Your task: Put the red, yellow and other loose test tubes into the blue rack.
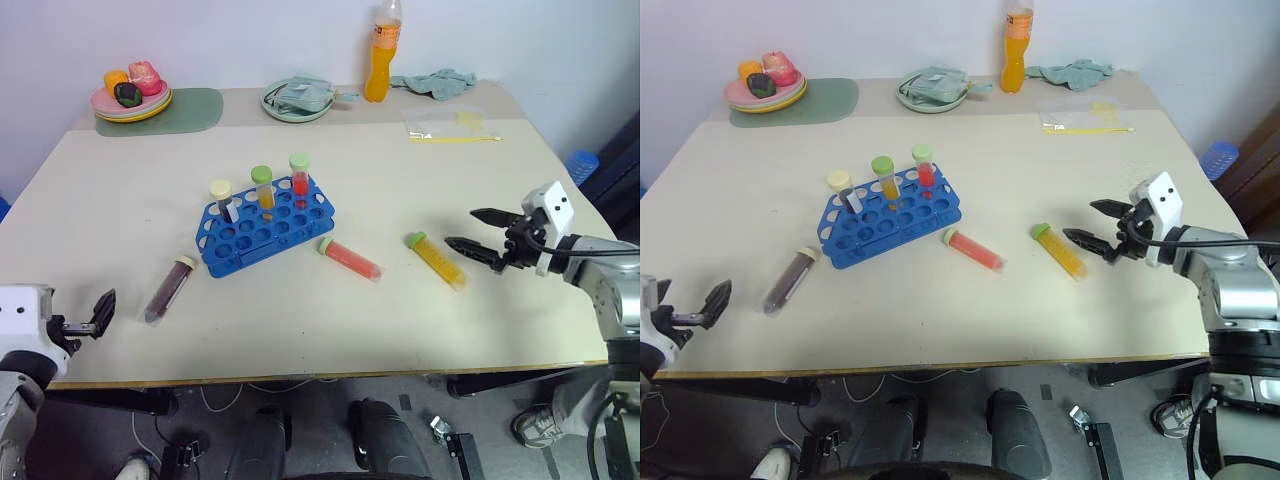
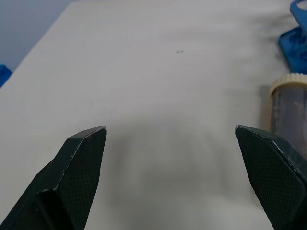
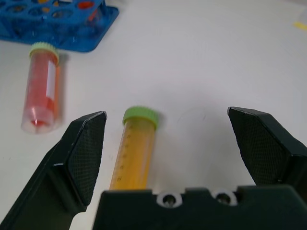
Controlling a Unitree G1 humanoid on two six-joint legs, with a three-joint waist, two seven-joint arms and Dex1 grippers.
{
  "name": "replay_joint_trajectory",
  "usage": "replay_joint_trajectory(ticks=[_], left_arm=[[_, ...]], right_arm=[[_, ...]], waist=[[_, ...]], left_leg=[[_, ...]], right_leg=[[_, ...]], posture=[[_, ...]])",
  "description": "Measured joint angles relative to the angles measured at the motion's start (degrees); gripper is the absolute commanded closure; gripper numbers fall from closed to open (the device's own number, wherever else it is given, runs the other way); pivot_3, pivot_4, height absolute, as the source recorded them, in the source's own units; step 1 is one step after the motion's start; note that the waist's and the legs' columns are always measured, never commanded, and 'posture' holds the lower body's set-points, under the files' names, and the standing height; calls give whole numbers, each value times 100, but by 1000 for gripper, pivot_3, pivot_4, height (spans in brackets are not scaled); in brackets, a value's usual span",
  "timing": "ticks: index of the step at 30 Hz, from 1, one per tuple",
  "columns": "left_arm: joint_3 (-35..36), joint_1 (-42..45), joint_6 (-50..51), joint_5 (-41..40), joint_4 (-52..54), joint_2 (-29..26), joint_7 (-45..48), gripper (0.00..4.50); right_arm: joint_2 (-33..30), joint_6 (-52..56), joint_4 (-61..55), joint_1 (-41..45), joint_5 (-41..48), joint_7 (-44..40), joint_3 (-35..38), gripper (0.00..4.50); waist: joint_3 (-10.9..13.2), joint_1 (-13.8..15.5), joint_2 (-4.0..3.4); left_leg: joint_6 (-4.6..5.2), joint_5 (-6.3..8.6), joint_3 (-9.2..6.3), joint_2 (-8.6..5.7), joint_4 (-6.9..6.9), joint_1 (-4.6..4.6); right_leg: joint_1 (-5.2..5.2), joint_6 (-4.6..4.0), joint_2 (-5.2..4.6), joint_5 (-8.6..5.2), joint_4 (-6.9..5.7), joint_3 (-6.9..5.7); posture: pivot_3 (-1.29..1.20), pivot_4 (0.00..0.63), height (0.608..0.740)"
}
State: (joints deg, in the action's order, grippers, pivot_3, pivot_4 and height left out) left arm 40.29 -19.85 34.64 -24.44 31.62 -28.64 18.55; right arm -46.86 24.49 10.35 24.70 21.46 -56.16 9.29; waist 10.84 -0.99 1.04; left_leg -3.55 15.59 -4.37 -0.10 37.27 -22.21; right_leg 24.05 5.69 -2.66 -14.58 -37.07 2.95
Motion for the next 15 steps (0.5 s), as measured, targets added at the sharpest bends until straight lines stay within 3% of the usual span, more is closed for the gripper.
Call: replay_joint_trajectory(ticks=[15], left_arm=[[16,41,-24,-252,250,144,-23,85]], right_arm=[[266,236,-108,146,-205,309,-386,0]], waist=[[0,-3,-1]], left_leg=[[0,0,-1,1,-1,0]], right_leg=[[0,0,2,0,-1,0]], posture=[[0,150,740]])
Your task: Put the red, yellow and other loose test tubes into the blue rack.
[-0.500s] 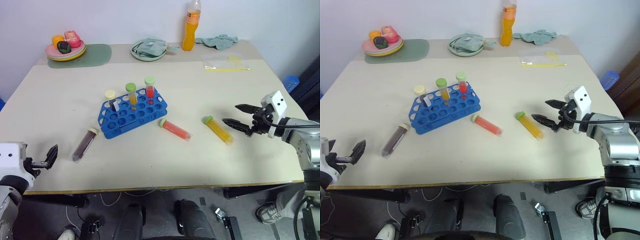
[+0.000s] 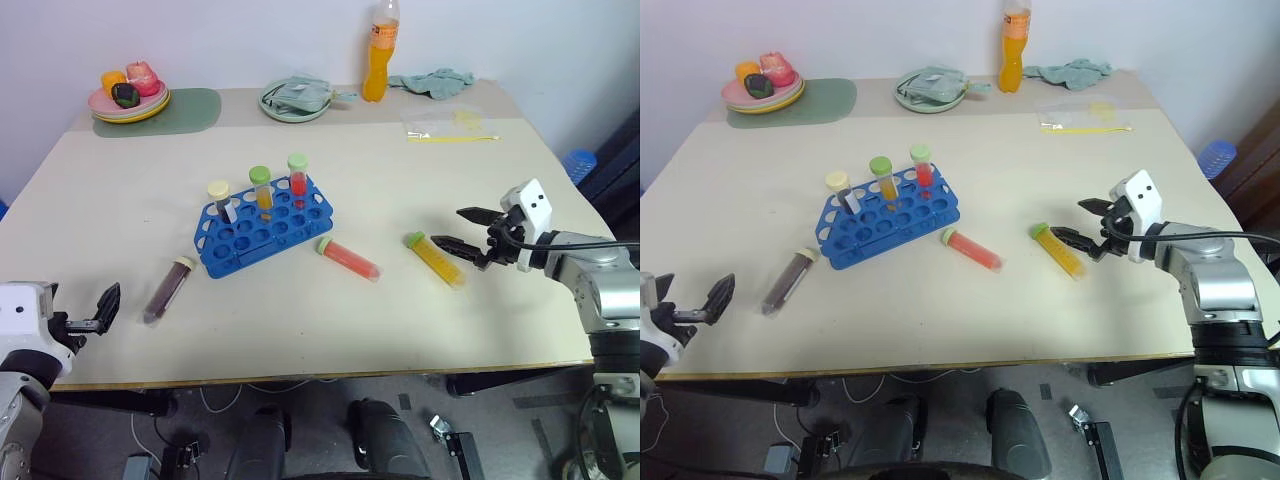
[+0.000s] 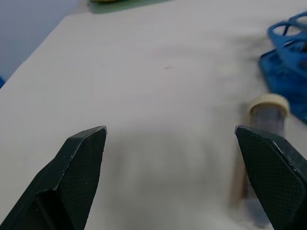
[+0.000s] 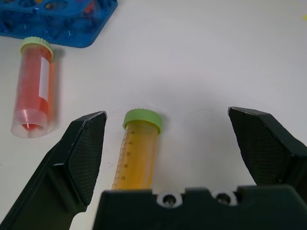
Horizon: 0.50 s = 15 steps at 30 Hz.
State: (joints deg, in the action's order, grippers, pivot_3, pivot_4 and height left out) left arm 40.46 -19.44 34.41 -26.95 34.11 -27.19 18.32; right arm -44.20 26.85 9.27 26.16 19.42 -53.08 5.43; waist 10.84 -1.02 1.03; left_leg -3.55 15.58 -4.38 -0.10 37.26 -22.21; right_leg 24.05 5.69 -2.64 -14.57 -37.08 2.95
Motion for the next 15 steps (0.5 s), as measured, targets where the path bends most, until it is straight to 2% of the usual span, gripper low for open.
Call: replay_joint_trajectory(ticks=[9,15], left_arm=[[-443,576,-3,-31,-137,-128,142,85],[-783,702,10,-84,-142,-202,307,85]], right_arm=[[15,729,-1183,-458,427,204,300,0],[-93,1040,-1396,-411,451,178,267,0]], waist=[[-1,17,1],[0,-7,0]], left_leg=[[0,0,-2,-2,1,-3],[0,0,-1,-1,0,0]], right_leg=[[0,1,0,1,0,-1],[0,1,1,0,-1,0]], posture=[[0,150,740],[0,150,740]])
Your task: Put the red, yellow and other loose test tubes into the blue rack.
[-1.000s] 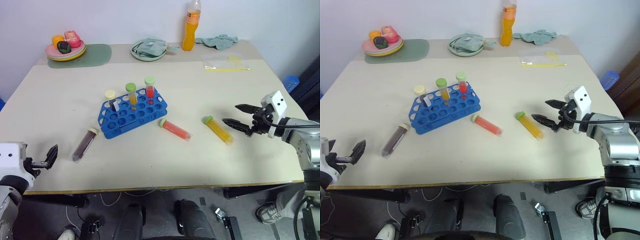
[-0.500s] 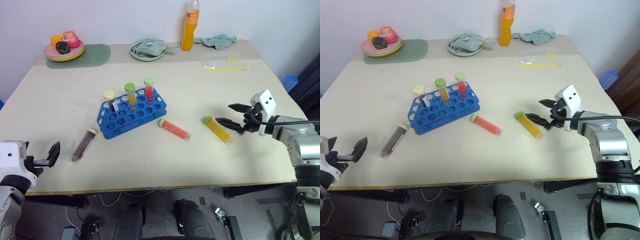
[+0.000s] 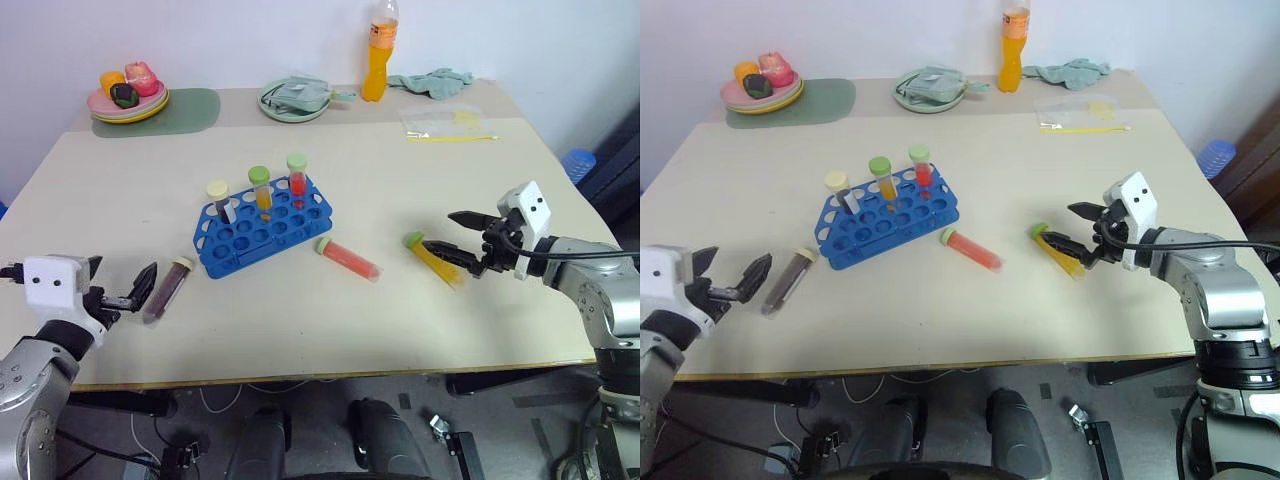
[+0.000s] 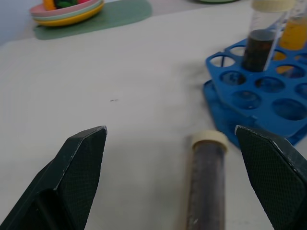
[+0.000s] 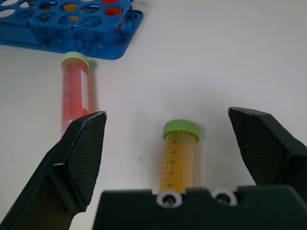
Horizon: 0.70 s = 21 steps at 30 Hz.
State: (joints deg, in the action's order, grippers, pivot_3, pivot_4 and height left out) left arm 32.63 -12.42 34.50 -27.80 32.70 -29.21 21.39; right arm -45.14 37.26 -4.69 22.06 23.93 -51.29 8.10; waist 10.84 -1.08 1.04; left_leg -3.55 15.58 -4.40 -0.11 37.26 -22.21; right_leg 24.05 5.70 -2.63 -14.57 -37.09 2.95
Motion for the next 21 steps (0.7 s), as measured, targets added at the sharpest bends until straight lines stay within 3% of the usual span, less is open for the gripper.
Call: replay_joint_trajectory(ticks=[7,11,16,21], left_arm=[[-1236,-267,-177,-34,565,-322,870,85],[-1885,-244,-398,222,521,-385,1093,85],[-2475,-128,-870,615,186,-429,1331,85],[-2541,-120,-1170,761,31,-334,1343,85]], right_arm=[[-136,1328,-1365,1096,194,-9,-1016,0],[551,3227,-1768,2307,364,643,-1928,0],[1667,5290,-1148,3612,288,1628,-3081,0],[2018,5491,233,4238,86,2242,-3536,0]], waist=[[2,-20,-6],[2,-18,-8],[0,43,-8],[1,-1,-8]], left_leg=[[0,0,1,2,-6,-1],[0,0,-1,3,-3,0],[0,0,-7,-4,-4,-24],[0,0,0,-8,-6,-26]], right_leg=[[6,-1,1,-1,0,1],[9,-19,2,-8,-2,0],[28,-8,-7,-1,-1,-5],[34,-6,-15,0,1,-5]], posture=[[0,150,740],[0,150,740],[0,150,740],[0,150,740]])
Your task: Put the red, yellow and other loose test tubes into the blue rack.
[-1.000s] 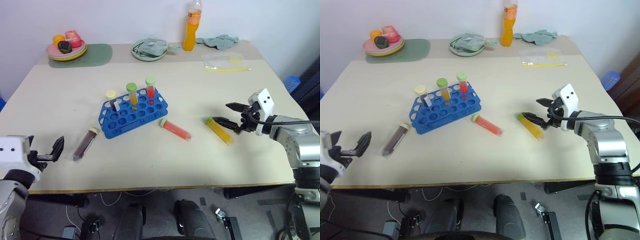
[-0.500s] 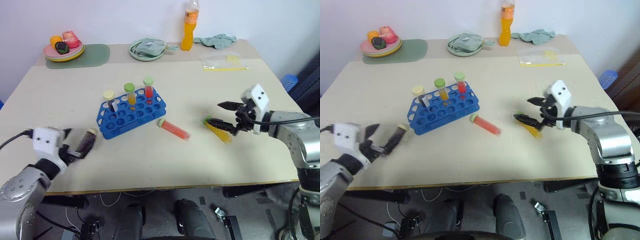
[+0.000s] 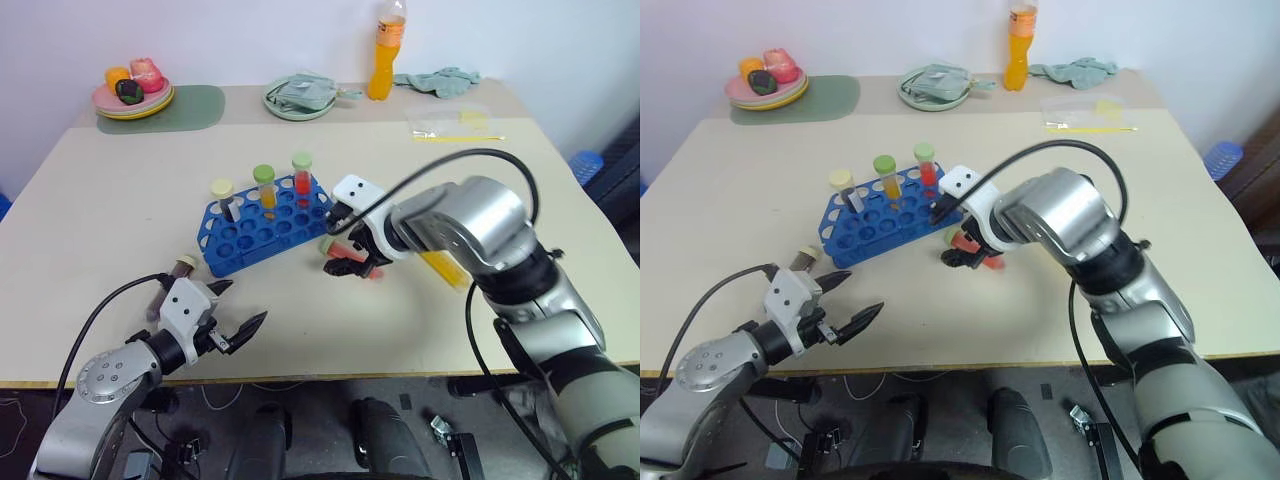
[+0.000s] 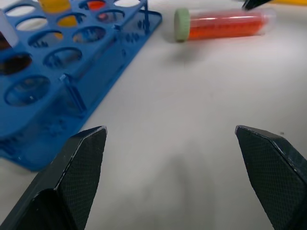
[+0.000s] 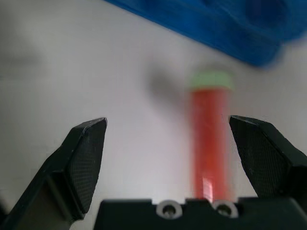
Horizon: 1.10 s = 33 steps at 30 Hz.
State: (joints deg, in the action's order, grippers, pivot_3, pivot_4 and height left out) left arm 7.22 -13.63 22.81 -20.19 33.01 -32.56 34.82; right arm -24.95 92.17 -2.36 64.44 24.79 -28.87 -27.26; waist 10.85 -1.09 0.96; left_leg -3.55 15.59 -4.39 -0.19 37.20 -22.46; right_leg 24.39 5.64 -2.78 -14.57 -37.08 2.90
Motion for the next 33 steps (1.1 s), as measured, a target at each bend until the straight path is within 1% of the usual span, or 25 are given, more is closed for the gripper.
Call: replay_joint_trajectory(ticks=[5,10,16,19,21,22,23,24,28,31,33], left_arm=[[-188,-133,-72,68,106,156,-82,85],[-203,-205,-44,82,274,276,-278,85],[-208,-233,76,80,441,292,-405,85],[-203,-224,146,71,501,309,-470,0],[-185,-229,178,13,548,377,-515,0],[-182,-235,184,-11,553,388,-517,0],[-178,-257,184,-27,553,388,-513,0],[-171,-287,183,-30,553,386,-506,0],[-167,-344,177,-26,549,374,-493,0],[-163,-349,157,-16,539,373,-500,0],[-153,-359,149,0,533,372,-504,0]], right_arm=[[275,0,684,380,-147,197,-149,0],[511,-22,1051,417,-165,153,-430,0],[589,-552,1703,416,-498,137,-683,0],[619,-753,1966,415,-628,87,-737,825],[655,-833,2035,413,-672,41,-737,1811],[664,-854,2024,412,-674,4,-738,2458],[657,-861,1971,406,-666,-54,-738,2876],[634,-860,1856,399,-656,-109,-738,3454],[528,-789,1308,352,-527,-327,-658,3454],[286,-873,595,6,-360,-490,-268,3454],[105,-1120,83,-340,-246,-615,73,3454]], waist=[[0,-41,-1],[1,-96,-1],[1,-149,-1],[1,-153,-2],[1,-152,-2],[1,-151,-2],[1,-150,-2],[1,-149,-3],[2,-148,-3],[1,-119,-2],[1,-123,-1]], left_leg=[[1,0,-2,6,-8,1],[1,0,-4,6,-6,0],[1,0,-5,6,-7,1],[1,0,-6,6,-7,1],[1,0,-6,6,-7,1],[1,0,-6,7,-7,1],[1,0,-7,6,-7,1],[1,0,-7,6,-7,1],[1,0,-7,6,-7,1],[1,0,-10,4,-5,-2],[1,1,-9,3,-5,-3]], right_leg=[[7,0,10,0,-5,0],[6,1,9,0,-7,0],[7,1,12,0,-11,0],[7,1,13,0,-11,0],[7,1,13,0,-10,0],[7,1,13,0,-11,0],[7,1,13,0,-11,0],[7,1,12,0,-10,0],[7,1,13,0,-10,0],[3,2,10,0,-3,-2],[2,2,10,0,-2,-1]], posture=[[0,150,740],[0,150,740],[0,150,740],[0,150,740],[0,150,740],[0,150,740],[0,150,740],[0,150,740],[0,150,740],[0,150,740],[0,150,740]])
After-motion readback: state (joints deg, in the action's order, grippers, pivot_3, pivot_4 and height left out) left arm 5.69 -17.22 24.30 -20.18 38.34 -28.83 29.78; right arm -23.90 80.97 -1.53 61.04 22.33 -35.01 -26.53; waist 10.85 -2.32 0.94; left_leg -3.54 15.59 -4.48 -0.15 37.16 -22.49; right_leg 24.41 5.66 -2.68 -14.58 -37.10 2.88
